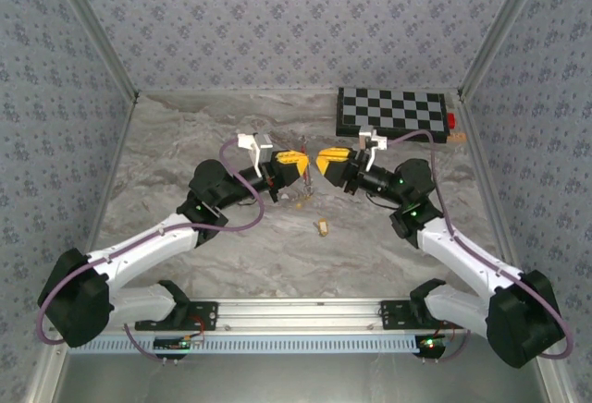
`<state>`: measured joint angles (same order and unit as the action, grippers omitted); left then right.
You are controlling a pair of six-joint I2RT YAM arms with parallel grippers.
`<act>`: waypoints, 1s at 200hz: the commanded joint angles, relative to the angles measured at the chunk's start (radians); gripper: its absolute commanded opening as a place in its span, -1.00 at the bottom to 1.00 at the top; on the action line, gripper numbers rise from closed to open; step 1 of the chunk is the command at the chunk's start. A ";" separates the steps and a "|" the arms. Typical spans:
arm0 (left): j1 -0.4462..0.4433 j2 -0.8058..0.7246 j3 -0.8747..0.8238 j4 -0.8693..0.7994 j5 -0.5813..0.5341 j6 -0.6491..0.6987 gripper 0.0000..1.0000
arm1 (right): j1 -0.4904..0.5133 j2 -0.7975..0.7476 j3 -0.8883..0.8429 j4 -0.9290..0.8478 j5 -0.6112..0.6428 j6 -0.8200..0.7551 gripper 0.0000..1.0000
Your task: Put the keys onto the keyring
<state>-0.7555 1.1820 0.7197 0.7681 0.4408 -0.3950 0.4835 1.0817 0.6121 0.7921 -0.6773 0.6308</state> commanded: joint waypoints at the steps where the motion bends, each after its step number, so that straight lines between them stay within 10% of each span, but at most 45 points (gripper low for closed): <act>1: -0.009 0.002 0.050 0.079 0.013 -0.015 -1.00 | -0.003 0.016 0.041 0.077 -0.049 0.039 -0.42; 70: -0.010 0.006 0.052 0.074 0.018 -0.016 -1.00 | 0.027 0.059 0.061 0.119 -0.096 0.052 -0.42; 115: -0.012 0.008 0.059 0.067 0.029 -0.016 -1.00 | 0.042 0.080 0.081 0.120 -0.111 0.045 -0.59; 134: -0.012 0.010 0.060 0.062 0.033 -0.013 -1.00 | 0.046 0.081 0.087 0.117 -0.122 0.040 -1.00; 174: -0.011 0.005 0.078 -0.022 0.035 0.002 -1.00 | 0.029 0.042 0.075 0.040 -0.117 0.006 -1.00; 200: 0.001 -0.015 0.099 -0.147 0.030 0.035 -0.62 | 0.007 -0.006 0.092 -0.157 -0.107 -0.123 -1.00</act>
<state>-0.7578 1.1877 0.7612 0.7151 0.4427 -0.3859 0.5022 1.1263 0.6605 0.8116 -0.7681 0.6296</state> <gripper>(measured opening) 0.099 0.038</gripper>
